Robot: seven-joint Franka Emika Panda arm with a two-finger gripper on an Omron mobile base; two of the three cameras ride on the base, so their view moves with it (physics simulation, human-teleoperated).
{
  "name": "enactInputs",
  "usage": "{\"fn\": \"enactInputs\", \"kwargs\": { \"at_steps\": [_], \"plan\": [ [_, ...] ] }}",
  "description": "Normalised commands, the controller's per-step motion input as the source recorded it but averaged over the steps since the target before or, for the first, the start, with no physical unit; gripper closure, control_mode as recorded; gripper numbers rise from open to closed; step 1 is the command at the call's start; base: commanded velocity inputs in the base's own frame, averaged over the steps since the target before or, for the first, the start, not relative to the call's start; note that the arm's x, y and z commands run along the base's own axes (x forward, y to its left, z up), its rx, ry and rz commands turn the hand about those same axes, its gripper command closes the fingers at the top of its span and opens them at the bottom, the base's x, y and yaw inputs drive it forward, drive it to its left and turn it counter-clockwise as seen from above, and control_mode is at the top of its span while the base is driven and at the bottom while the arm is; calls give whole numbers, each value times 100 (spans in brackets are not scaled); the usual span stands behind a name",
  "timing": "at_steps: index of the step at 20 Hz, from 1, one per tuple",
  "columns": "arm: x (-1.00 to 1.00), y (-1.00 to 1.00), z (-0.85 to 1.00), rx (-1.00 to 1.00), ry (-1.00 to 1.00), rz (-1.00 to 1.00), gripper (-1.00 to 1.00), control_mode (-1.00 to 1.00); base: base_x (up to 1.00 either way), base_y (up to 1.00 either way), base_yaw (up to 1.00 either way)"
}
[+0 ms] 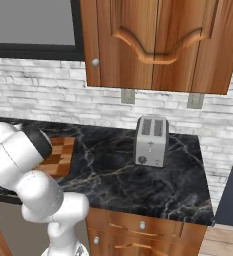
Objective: Pick up the sponge from the counter and clean the cutting board by briefly scrubbing or pressing down on the cutting board. Once finished, release the sponge.
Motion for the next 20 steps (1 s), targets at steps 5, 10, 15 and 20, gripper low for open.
{"fn": "enactInputs", "kwargs": {
  "at_steps": [5,10,15,20],
  "plan": [
    [-30,-65,3,0,1,-1,100,-100,0,0,0],
    [-1,-79,31,0,-2,-3,100,-100,0,0,0],
    [2,-81,42,0,-3,-5,100,-100,0,0,0],
    [20,-73,11,3,0,-8,100,-100,0,0,0]
  ]
}}
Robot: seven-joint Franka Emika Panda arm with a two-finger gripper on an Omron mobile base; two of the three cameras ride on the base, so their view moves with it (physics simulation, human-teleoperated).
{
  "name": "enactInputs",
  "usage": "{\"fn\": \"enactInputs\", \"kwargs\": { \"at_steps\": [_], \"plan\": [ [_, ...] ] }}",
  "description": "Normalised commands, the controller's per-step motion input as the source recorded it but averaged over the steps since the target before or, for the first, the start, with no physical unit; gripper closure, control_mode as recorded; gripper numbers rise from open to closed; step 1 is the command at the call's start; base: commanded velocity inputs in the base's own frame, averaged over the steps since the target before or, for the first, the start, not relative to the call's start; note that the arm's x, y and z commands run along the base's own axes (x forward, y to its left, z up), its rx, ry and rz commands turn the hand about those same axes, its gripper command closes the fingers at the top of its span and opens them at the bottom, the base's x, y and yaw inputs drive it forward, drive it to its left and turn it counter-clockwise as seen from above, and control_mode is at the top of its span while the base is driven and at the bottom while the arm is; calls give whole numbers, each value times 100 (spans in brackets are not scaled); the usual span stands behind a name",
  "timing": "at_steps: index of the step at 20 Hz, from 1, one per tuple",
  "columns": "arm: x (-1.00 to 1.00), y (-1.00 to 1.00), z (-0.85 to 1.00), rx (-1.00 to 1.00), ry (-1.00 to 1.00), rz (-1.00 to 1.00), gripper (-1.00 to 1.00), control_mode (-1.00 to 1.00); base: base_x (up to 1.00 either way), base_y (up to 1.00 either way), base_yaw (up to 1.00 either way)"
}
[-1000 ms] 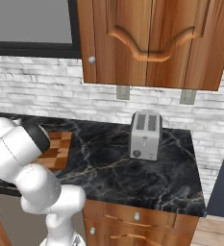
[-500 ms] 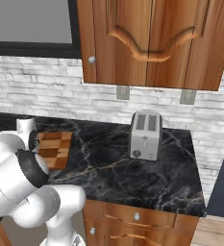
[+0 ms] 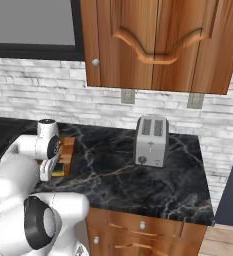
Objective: Pick up the sponge from the counter and clean the cutting board by briefly scrubbing or pressing down on the cutting board. Once finished, release the sponge.
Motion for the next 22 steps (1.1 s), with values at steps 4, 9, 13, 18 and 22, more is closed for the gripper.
{"fn": "enactInputs", "kwargs": {
  "at_steps": [4,9,13,18,22],
  "plan": [
    [40,-67,0,3,0,-8,100,-100,0,0,0],
    [64,-56,0,3,0,-4,100,-100,0,0,0],
    [57,-27,-3,4,3,0,100,-100,0,0,0],
    [53,-10,-16,2,5,0,100,-100,0,0,0],
    [45,-1,-27,0,3,0,-100,-100,0,0,0]
  ]
}}
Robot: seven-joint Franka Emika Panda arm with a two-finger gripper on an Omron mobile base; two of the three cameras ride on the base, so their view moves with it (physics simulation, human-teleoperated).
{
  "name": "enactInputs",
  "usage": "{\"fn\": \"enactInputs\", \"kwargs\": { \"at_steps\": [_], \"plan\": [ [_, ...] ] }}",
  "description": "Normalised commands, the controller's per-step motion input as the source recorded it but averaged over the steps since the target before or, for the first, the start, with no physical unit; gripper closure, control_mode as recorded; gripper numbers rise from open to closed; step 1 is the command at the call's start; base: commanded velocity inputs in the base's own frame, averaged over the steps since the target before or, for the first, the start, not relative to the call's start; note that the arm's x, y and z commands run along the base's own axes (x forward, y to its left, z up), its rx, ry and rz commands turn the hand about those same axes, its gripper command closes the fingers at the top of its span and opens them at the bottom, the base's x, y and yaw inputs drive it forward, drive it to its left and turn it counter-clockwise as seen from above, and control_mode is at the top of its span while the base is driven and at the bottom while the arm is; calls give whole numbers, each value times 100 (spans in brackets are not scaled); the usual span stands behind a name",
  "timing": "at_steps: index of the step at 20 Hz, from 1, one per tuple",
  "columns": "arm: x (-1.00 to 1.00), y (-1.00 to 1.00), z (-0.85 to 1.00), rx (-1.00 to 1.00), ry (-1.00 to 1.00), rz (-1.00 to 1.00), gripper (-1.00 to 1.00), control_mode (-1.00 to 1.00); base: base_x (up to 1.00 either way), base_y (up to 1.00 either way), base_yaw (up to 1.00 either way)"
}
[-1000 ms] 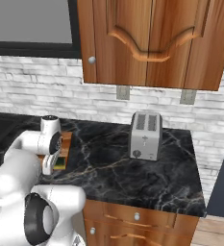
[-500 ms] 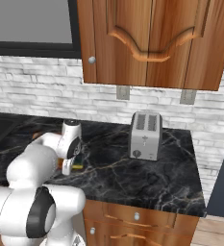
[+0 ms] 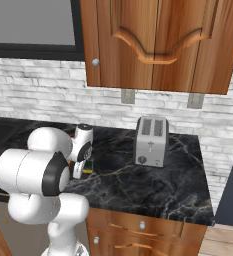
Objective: Pick up the sponge from the counter and clean the cutting board by briefly scrubbing or pressing down on the cutting board. Once finished, release the sponge.
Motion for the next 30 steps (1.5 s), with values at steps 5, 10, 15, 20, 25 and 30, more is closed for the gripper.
{"fn": "enactInputs", "kwargs": {
  "at_steps": [5,10,15,20,25,30],
  "plan": [
    [17,0,-11,2,0,0,-100,-100,0,0,0],
    [-8,0,11,2,-2,0,-100,-100,0,0,0],
    [-25,0,47,1,-3,0,-100,-100,0,0,0],
    [-60,0,58,3,-4,0,-100,-100,0,0,0],
    [-73,2,59,4,-1,0,-100,-100,0,0,0],
    [-77,24,42,1,0,0,-100,-100,0,0,0]
  ]
}}
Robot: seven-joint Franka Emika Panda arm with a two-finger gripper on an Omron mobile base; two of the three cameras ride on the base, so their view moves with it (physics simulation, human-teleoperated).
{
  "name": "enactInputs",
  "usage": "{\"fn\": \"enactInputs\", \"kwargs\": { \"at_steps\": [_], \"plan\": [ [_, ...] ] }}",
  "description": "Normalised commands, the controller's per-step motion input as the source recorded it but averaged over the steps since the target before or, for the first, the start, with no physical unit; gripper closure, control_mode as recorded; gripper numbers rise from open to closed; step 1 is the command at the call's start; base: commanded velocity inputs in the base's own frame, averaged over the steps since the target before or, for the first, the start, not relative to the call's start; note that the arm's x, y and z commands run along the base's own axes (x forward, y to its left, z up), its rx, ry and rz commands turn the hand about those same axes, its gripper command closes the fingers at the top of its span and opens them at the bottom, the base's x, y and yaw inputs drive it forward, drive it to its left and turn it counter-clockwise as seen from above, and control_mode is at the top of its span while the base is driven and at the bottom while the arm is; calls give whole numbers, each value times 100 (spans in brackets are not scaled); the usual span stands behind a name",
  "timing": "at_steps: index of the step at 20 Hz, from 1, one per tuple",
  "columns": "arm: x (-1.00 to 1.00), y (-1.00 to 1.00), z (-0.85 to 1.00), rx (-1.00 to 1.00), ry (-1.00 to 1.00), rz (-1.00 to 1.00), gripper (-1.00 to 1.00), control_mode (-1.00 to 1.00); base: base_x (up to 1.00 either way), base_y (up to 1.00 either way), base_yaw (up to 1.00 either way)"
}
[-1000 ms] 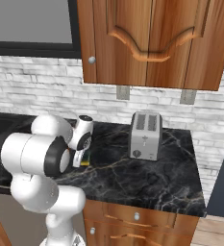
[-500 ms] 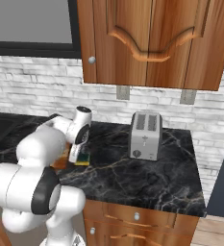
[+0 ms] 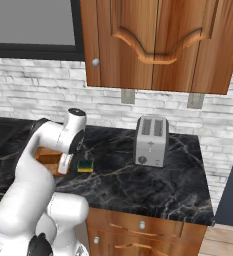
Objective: Pick up the sponge from the counter and clean the cutting board by briefly scrubbing or pressing down on the cutting board. Once finished, release the sponge.
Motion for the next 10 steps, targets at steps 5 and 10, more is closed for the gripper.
{"fn": "enactInputs", "kwargs": {
  "at_steps": [5,10],
  "plan": [
    [-59,48,44,0,0,1,-100,-100,0,0,0],
    [-33,64,42,0,0,5,-100,-100,0,0,0]
  ]
}}
